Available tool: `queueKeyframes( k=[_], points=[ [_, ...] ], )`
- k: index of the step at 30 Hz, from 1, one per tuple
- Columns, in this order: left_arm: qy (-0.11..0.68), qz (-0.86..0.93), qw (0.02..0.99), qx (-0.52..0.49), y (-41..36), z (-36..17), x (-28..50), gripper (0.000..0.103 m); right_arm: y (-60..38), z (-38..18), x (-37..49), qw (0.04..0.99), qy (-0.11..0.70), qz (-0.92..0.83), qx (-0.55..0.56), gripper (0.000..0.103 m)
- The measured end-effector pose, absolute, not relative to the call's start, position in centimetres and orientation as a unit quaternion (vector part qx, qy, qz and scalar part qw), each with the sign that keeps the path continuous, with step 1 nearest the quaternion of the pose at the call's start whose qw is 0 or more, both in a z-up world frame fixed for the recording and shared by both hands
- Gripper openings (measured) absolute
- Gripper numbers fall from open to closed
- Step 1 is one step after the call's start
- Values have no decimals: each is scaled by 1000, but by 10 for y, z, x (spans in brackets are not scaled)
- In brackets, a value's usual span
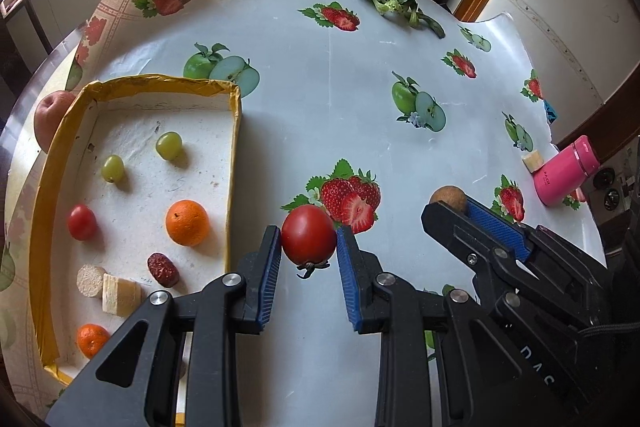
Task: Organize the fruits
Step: 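Carry the tomato and kiwi into the tray and open both tools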
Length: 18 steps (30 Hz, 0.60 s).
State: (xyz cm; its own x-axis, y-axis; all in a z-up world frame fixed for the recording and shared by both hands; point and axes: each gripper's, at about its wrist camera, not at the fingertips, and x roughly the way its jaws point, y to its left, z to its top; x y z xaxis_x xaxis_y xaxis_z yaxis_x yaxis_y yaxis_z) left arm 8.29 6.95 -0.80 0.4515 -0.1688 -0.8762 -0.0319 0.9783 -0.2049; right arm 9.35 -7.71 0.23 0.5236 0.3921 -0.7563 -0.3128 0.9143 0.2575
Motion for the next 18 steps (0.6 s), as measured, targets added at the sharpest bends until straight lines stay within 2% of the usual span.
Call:
queueKeyframes(
  k=[18],
  points=[
    [500, 10, 861, -95, 129, 9, 46, 26, -20, 20, 56, 868, 432, 243, 15, 22]
  ],
)
